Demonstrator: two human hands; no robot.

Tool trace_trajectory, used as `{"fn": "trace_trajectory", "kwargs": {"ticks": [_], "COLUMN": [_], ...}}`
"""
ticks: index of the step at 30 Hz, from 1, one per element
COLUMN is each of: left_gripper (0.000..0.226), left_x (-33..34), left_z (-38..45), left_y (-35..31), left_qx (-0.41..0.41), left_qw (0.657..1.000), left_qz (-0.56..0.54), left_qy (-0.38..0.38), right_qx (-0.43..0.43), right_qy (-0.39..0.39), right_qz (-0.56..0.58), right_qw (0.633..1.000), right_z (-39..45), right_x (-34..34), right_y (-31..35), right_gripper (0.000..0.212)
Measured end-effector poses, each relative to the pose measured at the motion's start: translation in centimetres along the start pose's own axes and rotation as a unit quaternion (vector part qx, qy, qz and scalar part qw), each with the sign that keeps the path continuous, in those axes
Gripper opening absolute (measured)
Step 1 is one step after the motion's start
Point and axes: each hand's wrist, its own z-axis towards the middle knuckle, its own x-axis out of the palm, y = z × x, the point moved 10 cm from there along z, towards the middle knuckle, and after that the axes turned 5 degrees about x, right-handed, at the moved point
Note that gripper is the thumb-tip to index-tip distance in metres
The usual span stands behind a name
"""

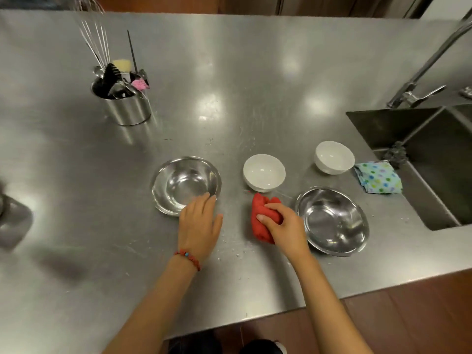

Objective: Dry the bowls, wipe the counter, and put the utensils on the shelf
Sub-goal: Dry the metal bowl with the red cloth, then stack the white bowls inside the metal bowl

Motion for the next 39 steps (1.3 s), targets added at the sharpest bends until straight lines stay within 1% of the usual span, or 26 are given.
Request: {"fn": "trace_trajectory", "kwargs": {"ticks": [1,3,6,9,12,16,19,21,24,29,34,39], "left_gripper": [0.035,0.043,0.046,0.045,0.047,0.057,0.051,0.046,0.050,0.051,0.048,0.042], "left_x": [0.8,2.4,5.4,8.0,9.1,9.9,11.0,12.5,14.2,15.3,16.9,18.7], "left_z": [-0.3,-0.8,-1.0,-0.8,0.0,2.7,5.6,8.0,11.1,15.6,20.7,25.2], "left_y": [-1.9,-5.9,-11.1,-15.7,-19.1,-21.4,-22.5,-22.6,-23.2,-25.0,-26.9,-28.5], "left_qx": [0.018,0.047,0.063,0.076,0.087,0.089,0.100,0.092,0.082,0.078,0.050,0.033], "left_qw": [1.000,0.997,0.994,0.991,0.991,0.993,0.993,0.993,0.992,0.993,0.997,0.998], "left_qz": [0.021,0.054,0.070,0.072,0.053,0.031,0.026,0.028,0.034,0.040,0.029,0.044], "left_qy": [0.009,0.031,0.058,0.083,0.086,0.074,0.057,0.073,0.084,0.074,0.056,0.027], "right_qx": [-0.002,-0.007,-0.003,0.017,0.022,0.023,0.025,0.030,0.031,0.024,0.008,-0.002], "right_qy": [-0.008,-0.024,-0.051,-0.060,-0.068,-0.063,-0.073,-0.081,-0.088,-0.083,-0.053,0.006], "right_qz": [0.000,0.001,-0.002,-0.008,-0.006,-0.001,-0.002,-0.002,0.001,0.006,-0.002,0.008], "right_qw": [1.000,1.000,0.999,0.998,0.997,0.998,0.997,0.996,0.996,0.996,0.999,1.000], "right_z": [-0.4,-1.1,-1.8,-1.8,-1.3,1.0,3.5,5.4,8.1,13.2,19.9,28.2], "right_x": [-1.8,-5.9,-12.0,-16.8,-20.1,-22.2,-23.4,-24.3,-25.8,-28.2,-29.7,-30.0], "right_y": [-1.0,-3.1,-6.4,-9.2,-10.5,-11.2,-11.5,-11.8,-12.0,-12.0,-12.5,-13.3], "right_gripper": [0.028,0.026,0.025,0.024,0.024,0.023,0.024,0.025,0.023,0.023,0.022,0.021]}}
